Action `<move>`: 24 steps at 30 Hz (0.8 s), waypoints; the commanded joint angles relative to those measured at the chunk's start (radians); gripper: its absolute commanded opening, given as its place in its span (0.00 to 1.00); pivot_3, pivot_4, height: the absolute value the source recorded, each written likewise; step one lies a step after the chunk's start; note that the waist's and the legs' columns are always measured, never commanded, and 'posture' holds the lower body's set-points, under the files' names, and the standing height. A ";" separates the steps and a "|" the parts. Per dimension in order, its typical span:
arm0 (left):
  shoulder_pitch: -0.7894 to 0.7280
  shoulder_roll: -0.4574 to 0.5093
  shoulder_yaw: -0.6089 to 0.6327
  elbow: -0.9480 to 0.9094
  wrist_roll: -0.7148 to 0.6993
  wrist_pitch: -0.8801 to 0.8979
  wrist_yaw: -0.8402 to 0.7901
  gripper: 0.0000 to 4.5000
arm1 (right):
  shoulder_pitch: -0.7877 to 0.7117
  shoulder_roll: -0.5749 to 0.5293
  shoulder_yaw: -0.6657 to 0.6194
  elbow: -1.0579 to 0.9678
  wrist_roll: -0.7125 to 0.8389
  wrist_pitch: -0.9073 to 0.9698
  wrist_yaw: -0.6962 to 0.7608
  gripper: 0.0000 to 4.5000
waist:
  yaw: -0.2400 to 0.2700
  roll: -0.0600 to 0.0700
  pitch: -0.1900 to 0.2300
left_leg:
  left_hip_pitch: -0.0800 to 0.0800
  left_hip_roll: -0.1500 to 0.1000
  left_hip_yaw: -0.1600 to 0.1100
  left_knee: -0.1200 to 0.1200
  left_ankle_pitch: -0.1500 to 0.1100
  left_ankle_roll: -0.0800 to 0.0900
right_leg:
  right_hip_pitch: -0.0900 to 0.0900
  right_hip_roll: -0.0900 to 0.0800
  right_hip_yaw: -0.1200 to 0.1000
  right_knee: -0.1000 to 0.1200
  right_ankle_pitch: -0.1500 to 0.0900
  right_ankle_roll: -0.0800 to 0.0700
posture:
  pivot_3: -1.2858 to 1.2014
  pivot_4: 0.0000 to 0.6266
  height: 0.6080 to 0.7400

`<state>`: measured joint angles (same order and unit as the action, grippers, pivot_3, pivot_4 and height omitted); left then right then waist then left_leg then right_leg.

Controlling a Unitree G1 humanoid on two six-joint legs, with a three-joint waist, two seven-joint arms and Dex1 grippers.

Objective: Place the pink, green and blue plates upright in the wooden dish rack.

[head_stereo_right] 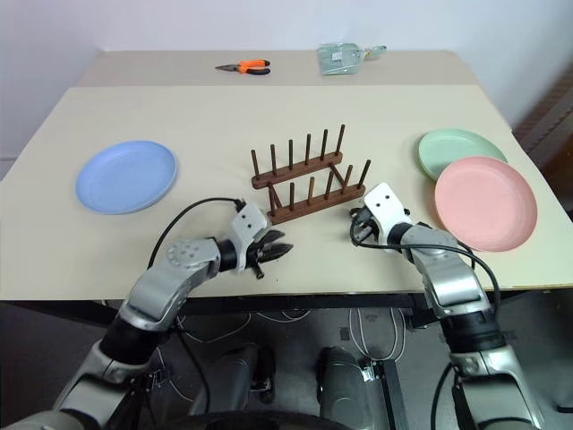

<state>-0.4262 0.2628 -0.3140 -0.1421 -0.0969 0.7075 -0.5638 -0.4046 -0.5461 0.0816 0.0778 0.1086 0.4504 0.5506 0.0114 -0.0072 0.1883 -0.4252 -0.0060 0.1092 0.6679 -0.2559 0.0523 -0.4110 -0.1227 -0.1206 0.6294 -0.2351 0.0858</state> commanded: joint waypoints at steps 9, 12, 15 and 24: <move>-0.179 -0.034 0.091 0.442 0.117 -0.207 0.264 0.37 | -0.248 0.118 -0.001 0.363 -0.106 -0.176 -0.117 0.01 | -0.028 0.000 0.000 | 0.002 0.001 0.000 0.000 0.001 -0.001 | 0.001 0.001 0.000 0.001 0.000 0.000 | 0.52 0.24 1.00; -0.195 -0.034 0.107 0.482 0.117 -0.238 0.279 0.37 | -0.257 0.119 -0.009 0.376 -0.106 -0.204 -0.116 0.01 | -0.029 0.000 0.000 | 0.002 0.002 0.000 0.000 0.001 -0.002 | 0.001 0.002 0.000 0.001 0.000 -0.001 | 0.52 0.24 1.00; -0.177 -0.023 0.109 0.465 0.119 -0.245 0.271 0.37 | -0.207 0.085 -0.038 0.291 -0.072 -0.190 -0.068 0.01 | -0.028 0.000 0.000 | 0.002 0.002 0.000 -0.001 0.001 -0.002 | 0.001 0.002 0.001 0.001 0.000 -0.001 | 0.52 0.24 1.00; 0.008 0.039 0.095 0.099 0.011 -0.249 0.071 0.37 | 0.194 -0.193 -0.297 -0.222 -0.062 -0.057 -0.028 0.71 | -0.023 0.002 -0.001 | 0.001 0.001 0.000 -0.002 0.000 -0.002 | 0.000 -0.002 0.001 -0.001 0.000 0.000 | 0.52 0.24 1.00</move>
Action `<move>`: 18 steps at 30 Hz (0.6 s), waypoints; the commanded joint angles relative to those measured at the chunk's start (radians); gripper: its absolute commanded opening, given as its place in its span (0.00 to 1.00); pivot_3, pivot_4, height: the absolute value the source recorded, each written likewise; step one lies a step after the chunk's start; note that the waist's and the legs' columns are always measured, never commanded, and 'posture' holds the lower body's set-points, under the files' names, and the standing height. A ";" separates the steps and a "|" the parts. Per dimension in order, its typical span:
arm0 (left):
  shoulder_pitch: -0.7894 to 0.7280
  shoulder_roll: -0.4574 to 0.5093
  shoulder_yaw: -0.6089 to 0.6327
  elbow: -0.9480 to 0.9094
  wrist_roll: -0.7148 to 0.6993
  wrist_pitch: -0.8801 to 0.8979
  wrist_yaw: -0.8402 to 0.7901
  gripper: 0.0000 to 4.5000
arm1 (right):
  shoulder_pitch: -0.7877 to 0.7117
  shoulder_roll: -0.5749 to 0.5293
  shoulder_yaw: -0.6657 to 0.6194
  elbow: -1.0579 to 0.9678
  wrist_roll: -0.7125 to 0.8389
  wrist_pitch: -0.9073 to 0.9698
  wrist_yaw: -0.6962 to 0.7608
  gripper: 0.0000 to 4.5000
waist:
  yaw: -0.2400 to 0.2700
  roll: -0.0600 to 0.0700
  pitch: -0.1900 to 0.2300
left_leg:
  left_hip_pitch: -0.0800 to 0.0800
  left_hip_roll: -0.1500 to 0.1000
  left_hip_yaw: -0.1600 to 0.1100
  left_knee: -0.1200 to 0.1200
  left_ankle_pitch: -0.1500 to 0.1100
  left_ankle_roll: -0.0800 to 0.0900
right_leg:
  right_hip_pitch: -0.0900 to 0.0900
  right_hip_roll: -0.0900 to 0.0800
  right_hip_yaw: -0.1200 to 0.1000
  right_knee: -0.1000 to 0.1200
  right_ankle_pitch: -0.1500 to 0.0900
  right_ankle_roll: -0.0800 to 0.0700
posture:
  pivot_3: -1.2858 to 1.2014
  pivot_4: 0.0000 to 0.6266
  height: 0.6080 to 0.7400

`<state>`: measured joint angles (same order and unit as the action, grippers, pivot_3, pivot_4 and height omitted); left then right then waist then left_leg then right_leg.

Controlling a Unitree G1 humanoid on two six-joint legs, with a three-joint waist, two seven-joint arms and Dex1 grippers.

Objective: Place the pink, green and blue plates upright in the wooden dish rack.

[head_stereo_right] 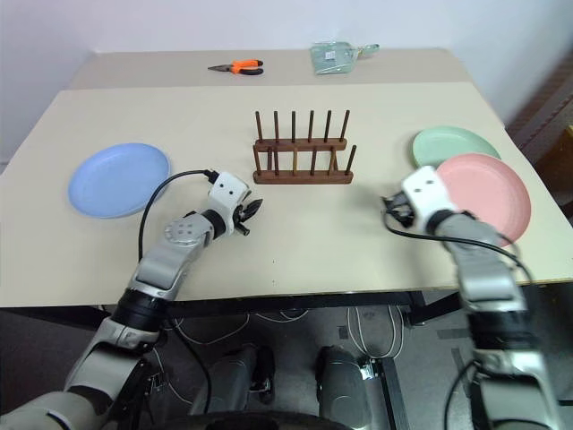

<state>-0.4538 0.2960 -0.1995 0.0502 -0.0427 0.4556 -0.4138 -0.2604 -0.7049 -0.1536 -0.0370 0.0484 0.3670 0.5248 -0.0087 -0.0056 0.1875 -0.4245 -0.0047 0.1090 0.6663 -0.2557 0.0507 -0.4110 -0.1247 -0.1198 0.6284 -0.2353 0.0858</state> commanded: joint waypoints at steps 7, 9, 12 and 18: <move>0.045 0.013 -0.037 -0.167 -0.096 0.014 -0.197 0.37 | 0.094 -0.013 -0.053 -0.022 -0.057 0.039 -0.086 0.71 | -0.001 0.000 0.000 | 0.000 0.000 0.000 0.000 0.000 -0.001 | 0.000 0.000 0.000 0.000 0.000 -0.001 | 0.52 0.24 1.00; 0.034 0.007 -0.032 -0.167 -0.095 0.024 -0.194 0.37 | 0.077 -0.001 -0.038 0.029 -0.071 0.037 -0.108 0.71 | 0.000 0.000 0.000 | 0.000 0.000 0.000 0.000 0.000 0.000 | -0.001 0.000 0.000 0.000 0.000 -0.001 | 0.52 0.24 1.00; 0.031 0.005 -0.025 -0.175 -0.095 0.028 -0.190 0.37 | 0.049 0.007 -0.029 0.082 -0.088 0.020 -0.142 0.53 | 0.000 0.000 0.000 | -0.001 0.000 0.000 0.000 0.000 0.000 | -0.001 0.000 0.000 0.000 0.000 -0.001 | 0.52 0.24 1.00; 0.061 0.010 -0.017 -0.205 -0.109 0.037 -0.200 0.37 | 0.064 -0.005 -0.027 0.031 -0.106 0.012 -0.150 0.01 | 0.000 0.000 0.000 | -0.001 0.000 0.000 0.000 0.000 0.000 | -0.001 0.001 0.000 0.000 0.000 -0.001 | 0.52 0.24 1.00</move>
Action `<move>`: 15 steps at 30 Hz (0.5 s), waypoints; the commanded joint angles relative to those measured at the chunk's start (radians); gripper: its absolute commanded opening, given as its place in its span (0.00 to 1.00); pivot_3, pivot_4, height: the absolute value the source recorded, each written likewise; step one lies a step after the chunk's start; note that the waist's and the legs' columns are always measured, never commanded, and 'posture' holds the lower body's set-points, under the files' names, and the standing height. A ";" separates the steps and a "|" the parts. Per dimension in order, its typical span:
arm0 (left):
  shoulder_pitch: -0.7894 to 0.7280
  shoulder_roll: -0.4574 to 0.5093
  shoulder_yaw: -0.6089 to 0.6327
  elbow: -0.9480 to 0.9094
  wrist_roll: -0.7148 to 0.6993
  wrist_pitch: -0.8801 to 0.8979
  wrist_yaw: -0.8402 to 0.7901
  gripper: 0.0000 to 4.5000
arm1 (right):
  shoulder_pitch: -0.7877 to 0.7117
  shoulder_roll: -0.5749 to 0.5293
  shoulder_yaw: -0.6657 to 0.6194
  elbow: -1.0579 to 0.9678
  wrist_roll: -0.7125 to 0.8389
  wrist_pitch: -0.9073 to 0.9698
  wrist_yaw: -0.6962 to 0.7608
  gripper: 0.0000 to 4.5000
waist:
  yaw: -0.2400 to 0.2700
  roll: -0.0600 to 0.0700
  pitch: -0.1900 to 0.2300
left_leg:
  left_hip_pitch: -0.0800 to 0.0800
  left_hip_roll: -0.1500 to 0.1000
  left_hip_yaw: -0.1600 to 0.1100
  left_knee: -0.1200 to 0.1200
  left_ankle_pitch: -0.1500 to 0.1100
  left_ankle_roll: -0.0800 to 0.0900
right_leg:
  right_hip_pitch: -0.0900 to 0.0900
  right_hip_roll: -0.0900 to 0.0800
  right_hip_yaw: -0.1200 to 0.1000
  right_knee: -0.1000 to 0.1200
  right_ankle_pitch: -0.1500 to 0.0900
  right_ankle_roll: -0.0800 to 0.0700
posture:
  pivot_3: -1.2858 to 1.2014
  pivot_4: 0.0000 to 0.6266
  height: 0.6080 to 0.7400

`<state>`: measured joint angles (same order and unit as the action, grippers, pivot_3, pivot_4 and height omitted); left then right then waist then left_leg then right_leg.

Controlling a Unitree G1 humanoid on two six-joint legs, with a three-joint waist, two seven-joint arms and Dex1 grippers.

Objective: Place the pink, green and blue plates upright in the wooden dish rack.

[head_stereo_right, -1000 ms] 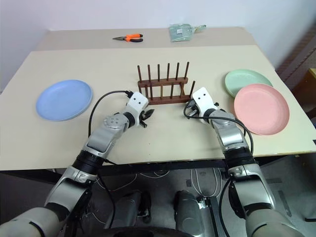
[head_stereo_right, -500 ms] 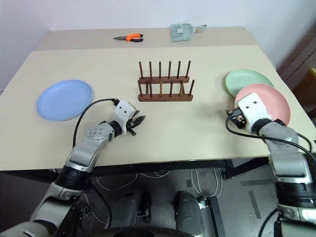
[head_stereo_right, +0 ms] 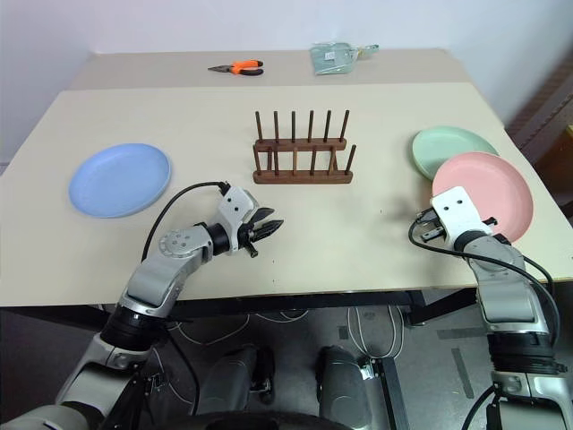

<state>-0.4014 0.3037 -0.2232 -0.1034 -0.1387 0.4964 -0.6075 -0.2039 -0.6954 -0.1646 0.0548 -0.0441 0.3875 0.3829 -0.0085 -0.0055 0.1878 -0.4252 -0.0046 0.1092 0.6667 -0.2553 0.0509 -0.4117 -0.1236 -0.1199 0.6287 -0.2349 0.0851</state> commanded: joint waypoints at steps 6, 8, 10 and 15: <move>0.018 0.016 0.006 -0.050 -0.018 -0.002 -0.024 0.37 | 0.059 -0.121 -0.068 -0.268 0.046 -0.070 0.152 0.01 | 0.002 0.001 0.000 | 0.000 0.000 0.000 0.000 0.000 0.000 | 0.000 0.000 0.000 0.000 0.000 0.000 | 0.52 0.24 1.00; 0.016 0.019 0.006 -0.043 -0.017 -0.005 -0.031 0.37 | 0.037 -0.169 -0.113 -0.332 0.139 -0.061 0.251 0.01 | 0.003 0.001 0.001 | 0.000 0.000 0.000 0.000 0.000 0.000 | 0.000 0.001 0.000 0.000 0.000 0.000 | 0.52 0.24 1.00; 0.013 0.021 0.006 -0.037 -0.016 -0.009 -0.035 0.37 | -0.017 -0.187 -0.150 -0.378 0.243 -0.002 0.308 0.01 | 0.000 0.001 0.001 | 0.000 0.000 0.000 0.000 0.000 0.000 | 0.000 0.001 0.000 0.000 0.000 0.000 | 0.52 0.24 1.00; 0.004 0.010 0.017 -0.028 -0.021 -0.010 -0.033 0.37 | -0.403 0.013 -0.211 -0.417 0.726 0.339 0.206 0.01 | -0.007 0.000 0.001 | 0.000 0.002 -0.001 0.000 0.000 0.001 | -0.001 0.000 0.000 0.000 0.000 -0.001 | 0.52 0.24 1.00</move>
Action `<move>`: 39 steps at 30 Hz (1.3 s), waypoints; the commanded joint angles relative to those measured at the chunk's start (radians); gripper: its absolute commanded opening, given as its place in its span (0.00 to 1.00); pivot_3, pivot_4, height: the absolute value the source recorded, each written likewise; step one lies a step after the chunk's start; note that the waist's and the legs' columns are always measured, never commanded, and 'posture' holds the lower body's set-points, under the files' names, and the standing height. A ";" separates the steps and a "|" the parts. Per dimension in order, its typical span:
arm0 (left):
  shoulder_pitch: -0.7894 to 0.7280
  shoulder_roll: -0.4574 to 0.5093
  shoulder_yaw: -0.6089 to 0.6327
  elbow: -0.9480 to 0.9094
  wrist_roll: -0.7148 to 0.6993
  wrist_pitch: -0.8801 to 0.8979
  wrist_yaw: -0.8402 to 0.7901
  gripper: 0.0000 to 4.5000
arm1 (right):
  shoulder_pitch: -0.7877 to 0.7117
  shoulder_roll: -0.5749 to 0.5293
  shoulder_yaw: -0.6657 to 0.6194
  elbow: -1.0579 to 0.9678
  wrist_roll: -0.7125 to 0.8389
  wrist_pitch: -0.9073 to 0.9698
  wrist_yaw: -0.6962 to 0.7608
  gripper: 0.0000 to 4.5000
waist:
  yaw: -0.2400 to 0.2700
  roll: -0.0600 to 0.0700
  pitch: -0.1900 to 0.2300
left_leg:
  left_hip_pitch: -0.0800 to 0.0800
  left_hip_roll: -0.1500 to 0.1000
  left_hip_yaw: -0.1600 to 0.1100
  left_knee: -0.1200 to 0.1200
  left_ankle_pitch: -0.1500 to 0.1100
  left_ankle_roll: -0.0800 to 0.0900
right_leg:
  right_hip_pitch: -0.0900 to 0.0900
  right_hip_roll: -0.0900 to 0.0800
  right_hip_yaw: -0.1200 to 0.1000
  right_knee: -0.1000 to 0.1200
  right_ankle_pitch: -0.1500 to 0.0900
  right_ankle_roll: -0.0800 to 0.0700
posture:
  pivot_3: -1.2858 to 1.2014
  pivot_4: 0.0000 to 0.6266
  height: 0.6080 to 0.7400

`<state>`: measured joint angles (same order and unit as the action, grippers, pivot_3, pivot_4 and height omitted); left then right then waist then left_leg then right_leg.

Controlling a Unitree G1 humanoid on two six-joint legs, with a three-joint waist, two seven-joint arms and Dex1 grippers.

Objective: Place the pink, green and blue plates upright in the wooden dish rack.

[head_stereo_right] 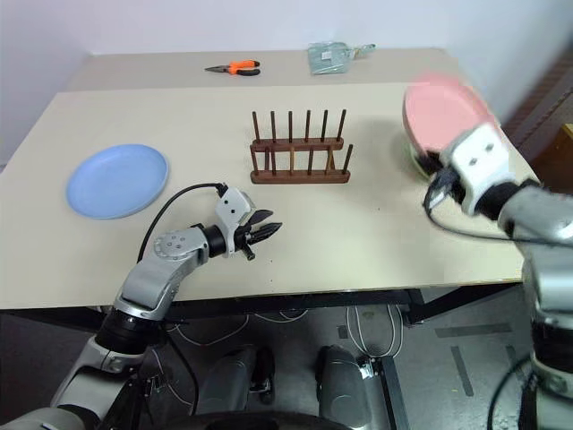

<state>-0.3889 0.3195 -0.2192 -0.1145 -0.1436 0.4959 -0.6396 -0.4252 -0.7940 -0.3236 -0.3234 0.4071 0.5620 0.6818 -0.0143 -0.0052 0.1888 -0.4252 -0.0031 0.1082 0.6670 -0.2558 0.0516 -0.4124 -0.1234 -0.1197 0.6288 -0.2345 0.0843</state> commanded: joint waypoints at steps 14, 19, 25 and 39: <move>0.040 -0.003 0.057 -0.122 -0.075 0.038 0.011 0.37 | -0.547 0.377 -0.110 0.453 0.565 0.383 -0.339 0.01 | 0.023 -0.001 0.000 | -0.003 -0.005 0.000 0.000 -0.001 0.003 | -0.001 -0.005 -0.002 0.000 0.000 0.000 | 0.52 0.24 1.00; 0.050 0.001 0.054 -0.142 -0.084 0.049 0.013 0.37 | -0.569 0.378 -0.106 0.552 0.551 0.374 -0.340 0.01 | 0.017 0.000 0.000 | -0.003 -0.004 0.001 0.000 -0.001 0.003 | -0.001 -0.002 -0.002 0.000 0.000 0.001 | 0.52 0.24 1.00; 0.034 -0.001 0.050 -0.133 -0.084 0.051 0.013 0.37 | -0.592 0.362 -0.067 0.611 0.470 0.293 -0.309 0.30 | 0.004 0.000 0.000 | -0.003 -0.003 0.002 0.000 -0.001 0.002 | -0.002 -0.001 -0.002 0.001 0.000 0.001 | 0.52 0.24 1.00; 0.061 0.012 0.049 -0.159 -0.097 0.069 0.018 0.37 | -0.256 0.052 0.045 0.494 0.018 -0.116 -0.164 0.64 | 0.009 0.000 0.000 | -0.003 -0.004 0.002 0.000 -0.001 0.003 | -0.002 -0.001 -0.001 0.000 -0.001 0.002 | 0.52 0.24 1.00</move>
<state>-0.3191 0.3375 -0.1743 -0.2397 -0.2295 0.5661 -0.6258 -0.6853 -0.7199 -0.3048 0.1672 0.4753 0.4893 0.4941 -0.0053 -0.0056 0.1888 -0.4280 -0.0070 0.1103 0.6669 -0.2570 0.0540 -0.4140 -0.1246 -0.1202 0.6288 -0.2356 0.0868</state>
